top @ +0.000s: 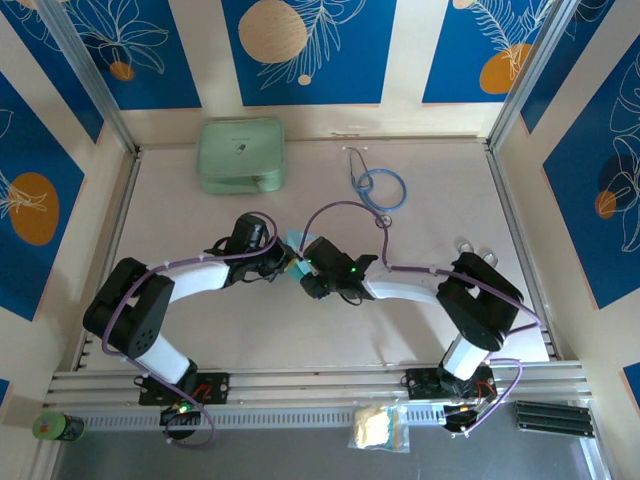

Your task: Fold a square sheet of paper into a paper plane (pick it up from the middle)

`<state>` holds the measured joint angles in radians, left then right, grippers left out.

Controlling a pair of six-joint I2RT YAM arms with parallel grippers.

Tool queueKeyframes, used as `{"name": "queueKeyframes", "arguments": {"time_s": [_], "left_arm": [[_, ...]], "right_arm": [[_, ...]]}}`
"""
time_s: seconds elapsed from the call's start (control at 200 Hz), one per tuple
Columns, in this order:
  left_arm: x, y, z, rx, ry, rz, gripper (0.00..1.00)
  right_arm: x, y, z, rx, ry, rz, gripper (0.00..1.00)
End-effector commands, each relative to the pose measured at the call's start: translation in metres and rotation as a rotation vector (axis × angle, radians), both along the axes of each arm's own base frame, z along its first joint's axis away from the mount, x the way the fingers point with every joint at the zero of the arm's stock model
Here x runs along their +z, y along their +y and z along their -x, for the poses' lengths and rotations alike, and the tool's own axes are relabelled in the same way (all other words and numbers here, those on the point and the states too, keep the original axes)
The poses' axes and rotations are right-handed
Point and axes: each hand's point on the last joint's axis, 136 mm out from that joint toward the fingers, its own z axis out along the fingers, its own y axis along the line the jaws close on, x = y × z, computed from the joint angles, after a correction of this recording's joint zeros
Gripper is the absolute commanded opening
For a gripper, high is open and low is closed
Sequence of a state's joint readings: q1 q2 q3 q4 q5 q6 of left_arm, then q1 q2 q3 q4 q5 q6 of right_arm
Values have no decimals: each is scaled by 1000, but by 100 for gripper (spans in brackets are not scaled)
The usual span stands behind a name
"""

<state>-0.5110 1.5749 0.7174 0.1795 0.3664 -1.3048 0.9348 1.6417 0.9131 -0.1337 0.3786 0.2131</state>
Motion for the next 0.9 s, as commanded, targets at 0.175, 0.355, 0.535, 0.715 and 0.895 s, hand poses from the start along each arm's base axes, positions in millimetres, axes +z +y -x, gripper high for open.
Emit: {"name": "queueKeyframes", "arguments": {"time_s": [0.175,0.355,0.535,0.715,0.895], "left_arm": [[3,-4,-4,19,3,39,7],[3,-6,-4,36,12,72,7],[2,-6,-3,47,21,86,8],[-1,-2,-2,60,29,81,12],[1,14,-4,95,13,54,27]], "right_arm": [[4,-1,4,14,-13,7,43],[-8,4,-3,-3,-33,44,40],[-10,-6,-16,-67,-98,88,35],[-14,-10,-15,-59,-104,105,25],[-19,-11,-11,1,-97,106,16]]}}
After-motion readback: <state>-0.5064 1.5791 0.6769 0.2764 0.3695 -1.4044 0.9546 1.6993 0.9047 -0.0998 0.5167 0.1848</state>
